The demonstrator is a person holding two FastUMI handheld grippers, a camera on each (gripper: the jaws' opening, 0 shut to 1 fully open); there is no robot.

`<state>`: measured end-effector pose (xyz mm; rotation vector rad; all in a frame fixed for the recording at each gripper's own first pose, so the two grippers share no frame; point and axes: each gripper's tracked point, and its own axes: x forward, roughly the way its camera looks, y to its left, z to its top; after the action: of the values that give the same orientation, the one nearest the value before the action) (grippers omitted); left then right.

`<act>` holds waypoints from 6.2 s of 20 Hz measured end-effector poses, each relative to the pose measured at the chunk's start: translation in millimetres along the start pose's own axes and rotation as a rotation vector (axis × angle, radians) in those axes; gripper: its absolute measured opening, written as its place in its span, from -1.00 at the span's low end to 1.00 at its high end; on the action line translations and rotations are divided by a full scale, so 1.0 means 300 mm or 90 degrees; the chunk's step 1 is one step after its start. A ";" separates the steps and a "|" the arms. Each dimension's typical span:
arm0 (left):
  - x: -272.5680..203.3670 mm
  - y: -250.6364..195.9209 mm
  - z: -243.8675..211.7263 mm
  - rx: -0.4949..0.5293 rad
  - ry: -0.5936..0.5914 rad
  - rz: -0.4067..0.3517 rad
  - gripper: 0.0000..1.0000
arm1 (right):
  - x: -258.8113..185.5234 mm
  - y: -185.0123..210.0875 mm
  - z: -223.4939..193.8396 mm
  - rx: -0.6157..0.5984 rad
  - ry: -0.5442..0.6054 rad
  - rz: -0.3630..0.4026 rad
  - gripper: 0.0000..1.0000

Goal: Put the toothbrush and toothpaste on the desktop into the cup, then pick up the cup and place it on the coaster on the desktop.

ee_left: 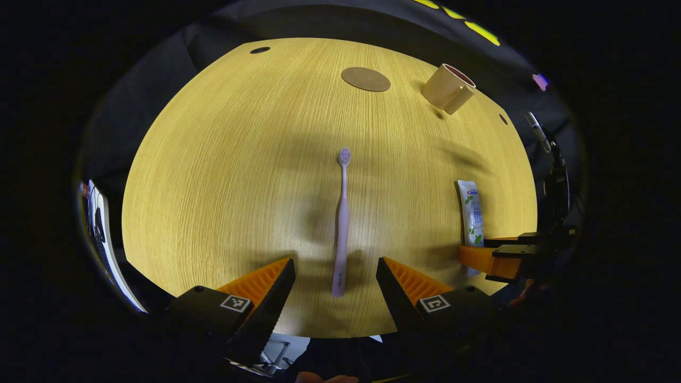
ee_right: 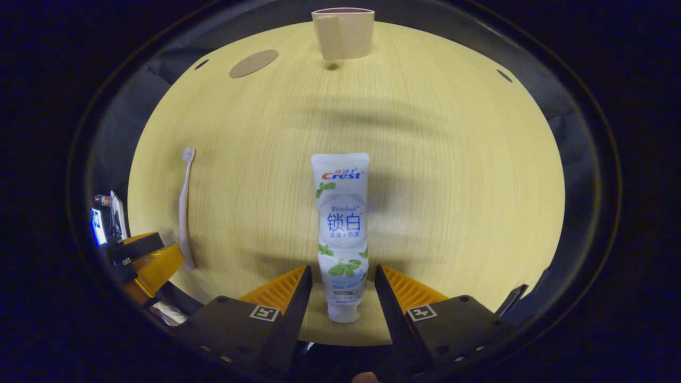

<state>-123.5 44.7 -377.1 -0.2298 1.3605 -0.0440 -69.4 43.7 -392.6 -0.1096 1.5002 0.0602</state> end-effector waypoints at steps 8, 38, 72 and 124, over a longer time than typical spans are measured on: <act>0.008 -0.013 0.004 0.001 0.008 -0.009 0.98 | 0.013 -0.004 0.016 0.009 0.002 -0.018 0.09; -0.036 -0.235 0.074 0.040 0.027 0.026 0.36 | 0.014 0.020 0.025 0.086 -0.023 0.085 -0.27; -0.763 -1.156 0.320 0.074 -0.224 0.027 -0.92 | -0.492 -0.073 0.609 0.055 -0.431 0.088 -0.28; -0.935 -1.442 0.959 0.098 -0.668 0.051 -0.92 | -0.574 -0.183 0.907 0.049 -0.773 0.063 0.89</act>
<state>140.8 -292.1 29.5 -0.0419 0.3161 0.0375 194.1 23.8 -200.9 0.0657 0.2916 0.1203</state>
